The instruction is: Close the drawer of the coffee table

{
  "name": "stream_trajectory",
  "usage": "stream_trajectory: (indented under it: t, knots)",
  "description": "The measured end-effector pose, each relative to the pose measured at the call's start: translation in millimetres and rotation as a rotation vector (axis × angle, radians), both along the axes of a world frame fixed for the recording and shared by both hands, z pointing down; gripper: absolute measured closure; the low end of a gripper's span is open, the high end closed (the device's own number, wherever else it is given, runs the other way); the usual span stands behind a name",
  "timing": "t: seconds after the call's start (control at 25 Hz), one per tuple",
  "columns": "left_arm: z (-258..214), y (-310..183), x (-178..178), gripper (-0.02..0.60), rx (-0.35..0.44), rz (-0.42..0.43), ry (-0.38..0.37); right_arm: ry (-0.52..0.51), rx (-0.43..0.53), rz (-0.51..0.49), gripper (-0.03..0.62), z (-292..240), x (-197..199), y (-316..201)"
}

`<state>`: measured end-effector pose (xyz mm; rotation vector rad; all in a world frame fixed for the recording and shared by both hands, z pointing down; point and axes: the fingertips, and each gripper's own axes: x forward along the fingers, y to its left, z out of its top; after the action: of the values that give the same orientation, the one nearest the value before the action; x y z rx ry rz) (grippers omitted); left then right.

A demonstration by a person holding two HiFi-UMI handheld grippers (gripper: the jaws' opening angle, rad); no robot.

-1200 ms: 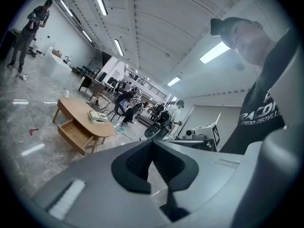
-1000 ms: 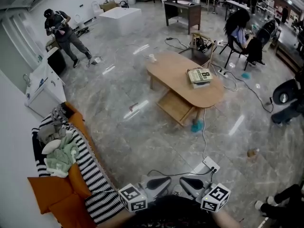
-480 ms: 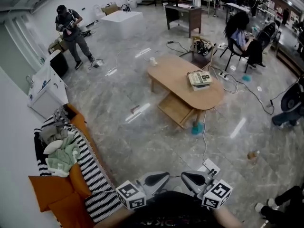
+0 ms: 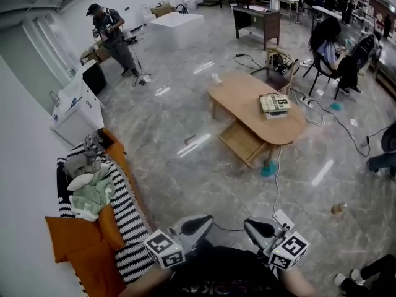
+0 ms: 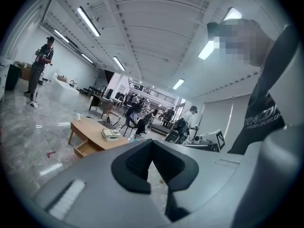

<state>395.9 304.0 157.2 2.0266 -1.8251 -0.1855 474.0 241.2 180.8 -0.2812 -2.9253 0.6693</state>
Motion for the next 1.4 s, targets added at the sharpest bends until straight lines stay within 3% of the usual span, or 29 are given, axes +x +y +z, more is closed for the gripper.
stream_trajectory:
  t: [0.4,0.72,1.0,1.4]
  knots:
    - [29,-33,-7,0.581,0.007,0.037,0.039,0.015,0.008,0.054,0.594,17,-2,-26]
    - [44,-66,-46,0.581,0.013,0.098,0.003,0.034,0.019,0.126,0.594,34,-45,-59]
    - [43,-82,-126,0.581,0.027,0.141,0.025,0.052,0.021,0.191,0.594,29,-112,-75]
    - [54,-116,-256,0.581,-0.015,0.217,0.019,0.112,-0.007,0.291,0.594,31,-240,-112]
